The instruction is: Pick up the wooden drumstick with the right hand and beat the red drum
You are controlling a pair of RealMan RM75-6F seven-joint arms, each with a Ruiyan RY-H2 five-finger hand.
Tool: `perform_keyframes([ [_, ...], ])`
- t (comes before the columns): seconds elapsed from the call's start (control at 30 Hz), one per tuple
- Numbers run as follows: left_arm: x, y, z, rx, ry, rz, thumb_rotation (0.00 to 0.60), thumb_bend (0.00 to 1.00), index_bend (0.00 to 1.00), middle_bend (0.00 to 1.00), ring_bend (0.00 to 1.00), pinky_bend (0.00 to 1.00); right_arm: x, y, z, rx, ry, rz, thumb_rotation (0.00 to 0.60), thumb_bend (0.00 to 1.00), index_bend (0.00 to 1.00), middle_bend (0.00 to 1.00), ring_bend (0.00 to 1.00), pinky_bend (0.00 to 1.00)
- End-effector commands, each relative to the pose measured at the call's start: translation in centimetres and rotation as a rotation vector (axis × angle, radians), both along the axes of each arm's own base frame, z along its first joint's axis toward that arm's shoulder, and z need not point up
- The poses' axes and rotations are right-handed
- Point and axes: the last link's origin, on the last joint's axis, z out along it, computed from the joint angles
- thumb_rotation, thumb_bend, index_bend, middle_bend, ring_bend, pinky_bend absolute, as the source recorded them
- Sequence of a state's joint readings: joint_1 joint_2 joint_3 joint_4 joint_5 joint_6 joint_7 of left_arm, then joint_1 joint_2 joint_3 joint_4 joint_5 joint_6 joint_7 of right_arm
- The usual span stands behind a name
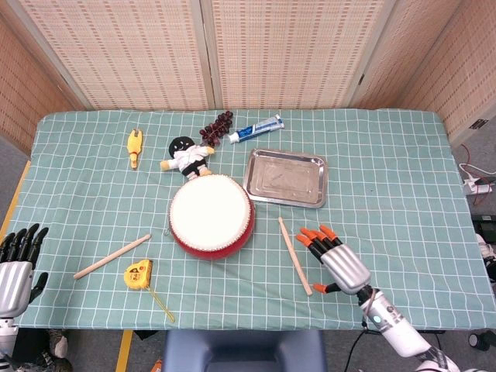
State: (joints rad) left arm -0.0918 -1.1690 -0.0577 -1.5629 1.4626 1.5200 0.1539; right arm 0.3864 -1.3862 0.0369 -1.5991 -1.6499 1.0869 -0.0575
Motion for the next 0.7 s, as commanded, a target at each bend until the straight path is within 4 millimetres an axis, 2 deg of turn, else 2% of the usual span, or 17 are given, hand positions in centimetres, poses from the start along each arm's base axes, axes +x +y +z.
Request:
perform_keyframes([
  [0.03, -0.2, -0.1, -0.1, -0.003, -0.004, 0.002, 0.6, 0.3, 0.0, 0.0, 0.0, 0.0, 0.2, -0.7, -1.3, 0.011, 0.019, 0.005, 0.6, 0.08, 0.01, 0.0, 0.0, 0.0],
  [0.27, -0.5, -0.3, -0.2, -0.007, -0.008, 0.011, 0.6, 0.3, 0.0, 0.0, 0.0, 0.0, -0.2, -1.4, -3.3, 0.028, 0.055, 0.003, 0.6, 0.08, 0.01, 0.0, 0.0, 0.0],
  [0.7, -0.9, -0.1, -0.4, -0.014, -0.013, 0.023, 0.6, 0.3, 0.0, 0.0, 0.0, 0.0, 0.2, -2.6, -5.4, 0.056, 0.051, 0.007, 0.6, 0.08, 0.03, 0.0, 0.0, 0.0],
])
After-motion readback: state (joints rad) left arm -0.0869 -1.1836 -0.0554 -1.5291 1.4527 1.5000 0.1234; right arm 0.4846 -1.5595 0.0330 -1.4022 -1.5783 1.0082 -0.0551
